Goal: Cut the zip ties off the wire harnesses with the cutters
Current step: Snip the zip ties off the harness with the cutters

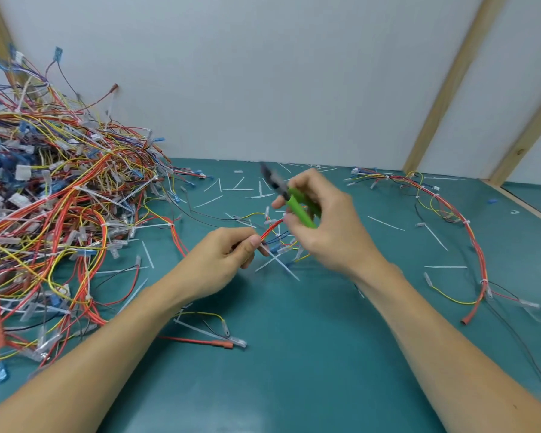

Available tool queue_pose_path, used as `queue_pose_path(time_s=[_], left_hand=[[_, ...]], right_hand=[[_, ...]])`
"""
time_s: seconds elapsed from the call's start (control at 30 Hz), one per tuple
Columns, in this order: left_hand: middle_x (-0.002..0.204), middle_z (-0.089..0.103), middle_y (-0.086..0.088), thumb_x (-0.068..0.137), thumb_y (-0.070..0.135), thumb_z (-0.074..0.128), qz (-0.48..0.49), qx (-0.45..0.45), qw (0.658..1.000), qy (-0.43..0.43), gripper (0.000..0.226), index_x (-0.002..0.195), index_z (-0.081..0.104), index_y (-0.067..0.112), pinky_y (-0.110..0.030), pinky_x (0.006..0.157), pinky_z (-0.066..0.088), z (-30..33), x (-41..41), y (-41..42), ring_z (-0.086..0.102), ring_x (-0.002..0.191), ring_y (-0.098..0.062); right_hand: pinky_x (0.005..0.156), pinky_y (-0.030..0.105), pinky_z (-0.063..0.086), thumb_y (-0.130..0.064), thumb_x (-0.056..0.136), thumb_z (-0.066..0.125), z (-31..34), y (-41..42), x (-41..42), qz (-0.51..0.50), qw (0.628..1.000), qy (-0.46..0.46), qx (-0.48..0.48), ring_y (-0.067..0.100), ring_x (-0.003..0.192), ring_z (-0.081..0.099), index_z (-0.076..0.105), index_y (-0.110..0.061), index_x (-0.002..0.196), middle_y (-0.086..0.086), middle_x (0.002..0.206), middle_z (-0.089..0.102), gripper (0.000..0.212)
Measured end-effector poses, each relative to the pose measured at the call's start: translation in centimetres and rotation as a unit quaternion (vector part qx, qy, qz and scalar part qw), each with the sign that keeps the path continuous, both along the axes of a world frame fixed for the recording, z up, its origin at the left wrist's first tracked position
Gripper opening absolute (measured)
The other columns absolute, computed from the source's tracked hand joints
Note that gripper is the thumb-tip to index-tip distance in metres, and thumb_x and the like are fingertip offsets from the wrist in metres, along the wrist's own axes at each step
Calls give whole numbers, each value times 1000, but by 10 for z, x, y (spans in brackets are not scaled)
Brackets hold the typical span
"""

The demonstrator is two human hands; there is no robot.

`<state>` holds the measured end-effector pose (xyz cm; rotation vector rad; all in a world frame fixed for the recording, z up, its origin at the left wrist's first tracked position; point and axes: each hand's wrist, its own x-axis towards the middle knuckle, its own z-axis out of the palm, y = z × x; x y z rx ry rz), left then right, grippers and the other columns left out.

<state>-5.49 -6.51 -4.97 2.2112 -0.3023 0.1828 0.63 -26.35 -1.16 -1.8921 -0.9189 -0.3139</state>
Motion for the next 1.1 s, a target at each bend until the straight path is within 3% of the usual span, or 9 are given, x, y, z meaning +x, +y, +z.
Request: queue_pose_path(time_s=[0.13, 0.23, 0.33, 0.5, 0.63, 0.73, 0.87, 1.0, 1.1], left_hand=[[60, 45, 4, 104, 41, 44, -34, -73, 996, 41, 43, 75, 59, 13, -27, 53, 26, 3, 0, 3, 31, 55, -13], [62, 58, -2, 100, 38, 45, -51, -150, 983, 95, 46, 86, 64, -1, -21, 53, 34, 7, -1, 6, 40, 51, -13], [73, 72, -12, 107, 26, 39, -42, -211, 969, 121, 39, 109, 67, -2, -21, 53, 45, 10, 0, 6, 50, 48, -16], [81, 75, -20, 110, 25, 32, 2, -226, 967, 120, 38, 113, 64, 4, -28, 63, 53, 13, 1, 7, 64, 55, -26], [69, 74, -14, 107, 19, 33, 128, -197, 972, 0, 40, 95, 70, 9, -35, 69, 48, 15, 8, 21, 66, 59, -25], [57, 69, -2, 103, 37, 35, 223, -67, 962, -140, 50, 78, 73, 17, -40, 70, 50, 15, 6, 31, 65, 61, -24], [54, 63, -5, 97, 40, 49, 111, -123, 962, -218, 39, 78, 74, 17, -31, 44, 42, 25, -4, 24, 51, 42, -26], [67, 70, -15, 86, 33, 68, 9, -282, 959, -32, 22, 88, 74, 11, -22, 39, 41, 29, 1, 28, 49, 33, -26], [63, 65, -6, 90, 29, 72, 94, -251, 963, 42, 15, 93, 75, 14, -20, 40, 36, 21, 10, 40, 44, 33, -18]], right_hand=[[78, 33, 50, -9, 87, 77, -9, 2, 1, 0, 992, 14, -128, 8, 98, 69, 56, -21, 99, -10, 99, 75, 27], [87, 44, 54, -13, 87, 80, -8, 0, 2, -4, 993, 22, -119, 6, 97, 69, 56, -21, 97, -13, 95, 74, 27], [86, 42, 54, -13, 87, 80, -9, 0, 4, 8, 993, 34, -110, 11, 88, 68, 56, -20, 95, -9, 90, 73, 26], [79, 25, 51, -11, 86, 81, -13, -1, 8, 21, 993, 66, -96, 10, 80, 66, 57, -21, 92, -6, 88, 74, 26], [83, 33, 58, -1, 87, 78, -6, -10, 15, 33, 988, 152, 6, 12, 79, 67, 59, -16, 94, -6, 86, 73, 25], [66, 21, 50, 5, 90, 71, 2, -19, 24, 0, 965, 211, 152, 10, 70, 62, 58, -16, 90, -3, 82, 67, 25], [49, 21, 35, -2, 91, 72, -1, -29, 38, -130, 915, 284, 257, 10, 56, 52, 57, -17, 88, 0, 71, 64, 21], [54, 16, 39, -5, 87, 77, -7, -30, 44, -186, 911, 303, 210, 2, 59, 64, 59, -17, 91, 0, 78, 67, 23], [46, 8, 38, -3, 85, 78, -5, -28, 44, -197, 913, 303, 191, -1, 54, 65, 60, -13, 95, 4, 77, 69, 23]])
